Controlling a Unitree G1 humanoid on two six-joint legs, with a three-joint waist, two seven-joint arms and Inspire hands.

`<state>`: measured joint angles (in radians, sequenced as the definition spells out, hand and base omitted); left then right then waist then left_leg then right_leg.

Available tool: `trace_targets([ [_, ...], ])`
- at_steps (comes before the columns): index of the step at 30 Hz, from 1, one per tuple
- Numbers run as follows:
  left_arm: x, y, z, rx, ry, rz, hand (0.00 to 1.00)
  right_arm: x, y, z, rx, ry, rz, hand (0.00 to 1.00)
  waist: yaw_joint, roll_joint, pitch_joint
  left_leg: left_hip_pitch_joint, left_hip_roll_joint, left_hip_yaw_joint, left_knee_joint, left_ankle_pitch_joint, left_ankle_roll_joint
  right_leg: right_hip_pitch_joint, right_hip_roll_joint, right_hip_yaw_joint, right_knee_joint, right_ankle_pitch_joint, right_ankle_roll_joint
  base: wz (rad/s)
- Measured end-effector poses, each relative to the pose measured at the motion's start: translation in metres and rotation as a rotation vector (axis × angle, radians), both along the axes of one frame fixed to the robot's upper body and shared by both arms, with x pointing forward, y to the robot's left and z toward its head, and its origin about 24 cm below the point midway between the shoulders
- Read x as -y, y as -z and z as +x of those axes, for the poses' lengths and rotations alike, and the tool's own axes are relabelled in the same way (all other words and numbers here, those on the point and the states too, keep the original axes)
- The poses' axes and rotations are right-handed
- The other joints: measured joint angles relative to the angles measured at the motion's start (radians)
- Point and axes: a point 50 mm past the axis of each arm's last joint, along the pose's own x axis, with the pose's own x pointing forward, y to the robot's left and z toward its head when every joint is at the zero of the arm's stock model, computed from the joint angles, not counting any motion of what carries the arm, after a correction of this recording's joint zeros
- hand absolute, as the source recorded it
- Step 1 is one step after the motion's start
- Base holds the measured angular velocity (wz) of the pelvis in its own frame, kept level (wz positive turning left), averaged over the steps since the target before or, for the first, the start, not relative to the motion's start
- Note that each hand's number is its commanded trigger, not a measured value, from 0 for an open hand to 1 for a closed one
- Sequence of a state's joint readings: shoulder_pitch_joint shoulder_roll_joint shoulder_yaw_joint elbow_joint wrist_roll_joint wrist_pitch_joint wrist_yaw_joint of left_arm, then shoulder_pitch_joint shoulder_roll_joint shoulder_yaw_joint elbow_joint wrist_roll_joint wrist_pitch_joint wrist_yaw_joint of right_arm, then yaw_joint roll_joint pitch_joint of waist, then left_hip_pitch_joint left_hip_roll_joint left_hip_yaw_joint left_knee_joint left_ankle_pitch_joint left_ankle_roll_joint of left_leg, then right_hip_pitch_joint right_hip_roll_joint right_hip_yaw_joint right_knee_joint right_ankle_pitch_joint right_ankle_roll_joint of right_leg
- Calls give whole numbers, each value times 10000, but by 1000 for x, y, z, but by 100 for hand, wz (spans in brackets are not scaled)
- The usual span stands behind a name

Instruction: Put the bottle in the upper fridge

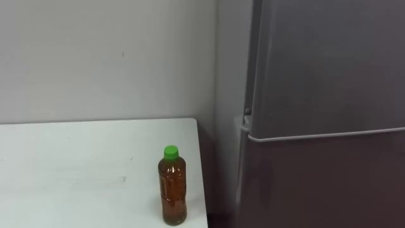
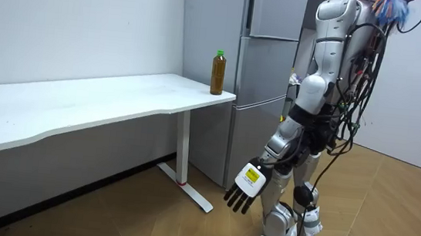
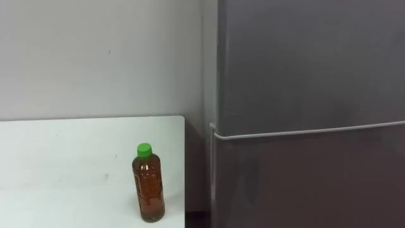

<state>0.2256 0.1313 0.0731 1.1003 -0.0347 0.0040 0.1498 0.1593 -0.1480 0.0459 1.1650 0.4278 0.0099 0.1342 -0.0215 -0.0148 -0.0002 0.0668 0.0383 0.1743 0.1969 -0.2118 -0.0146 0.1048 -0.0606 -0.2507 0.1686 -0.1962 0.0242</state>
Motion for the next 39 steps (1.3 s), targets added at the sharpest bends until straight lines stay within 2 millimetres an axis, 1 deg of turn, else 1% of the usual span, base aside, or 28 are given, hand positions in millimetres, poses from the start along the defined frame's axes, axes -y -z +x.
trace_targets([
  [12, -1, -1, 2, 79, 23, 295, 0, 0, 0, 0, 45, 9, 93, 0, 1, 0, 7, -7, -6, -2, -9, -1, -1, -3, -2, -1, -15, -4, 7, 0],
  [16, -2, -1, 2, 72, 6, 367, 0, 0, 0, 0, 48, 8, 99, 0, -1, -1, 9, -9, -13, -92, -14, -2, 1, -6, -3, -15, -18, -7, 8, 0],
  [18, -2, -1, -2, -10, -32, 369, 0, 0, 0, 0, 51, 30, 111, 0, 4, 0, 9, -6, -13, -95, -12, -2, 1, -1, -2, -26, -16, -7, 8, 0],
  [23, -2, -1, -3, 1, -216, 411, 0, 0, 0, -1, 59, 140, 190, 0, 3, 10, 12, -1, -19, -93, -19, -2, 1, 14, -2, -32, -31, -6, 9, 0],
  [26, -3, -1, -6, -19, -473, 367, 0, 0, 0, -1, 55, 129, 200, 0, 12, 10, 13, 1, -23, -97, -48, -2, 1, 20, -2, -42, -45, -9, 13, 0],
  [29, -3, -1, -10, -17, -965, 276, 0, 0, 1, -4, -64, 299, 226, 0, 25, 34, 20, 148, -21, -107, -50, -31, -7, 225, 17, -119, -178, 1, 19, 0],
  [32, -4, -1, -12, 37, -1582, 359, 0, 1, 1, -6, -123, 388, 209, 0, 59, 69, 23, 169, 2, -91, 0, -74, -15, 257, 30, -108, -182, -7, 21, 0],
  [35, -7, -2, -9, 219, -2021, 540, 0, 2, 1, -6, -132, 414, 186, 0, 66, 90, 16, 172, 3, -109, 2, -73, -16, 237, 31, -93, -178, -6, 19, 0],
  [38, -15, -6, -3, 589, -2695, 908, 0, 3, 1, -6, -123, 487, 183, 0, 112, 130, 14, 153, 4, -112, 1, -73, -16, 230, 40, -44, -175, -6, 19, 0],
  [39, -18, -7, 1, 800, -2929, 1048, 0, 4, 0, -8, -125, 559, 162, 0, 161, 227, -24, 146, 3, -103, 1, -74, -15, 231, 41, -21, -167, -6, 19, 0],
])
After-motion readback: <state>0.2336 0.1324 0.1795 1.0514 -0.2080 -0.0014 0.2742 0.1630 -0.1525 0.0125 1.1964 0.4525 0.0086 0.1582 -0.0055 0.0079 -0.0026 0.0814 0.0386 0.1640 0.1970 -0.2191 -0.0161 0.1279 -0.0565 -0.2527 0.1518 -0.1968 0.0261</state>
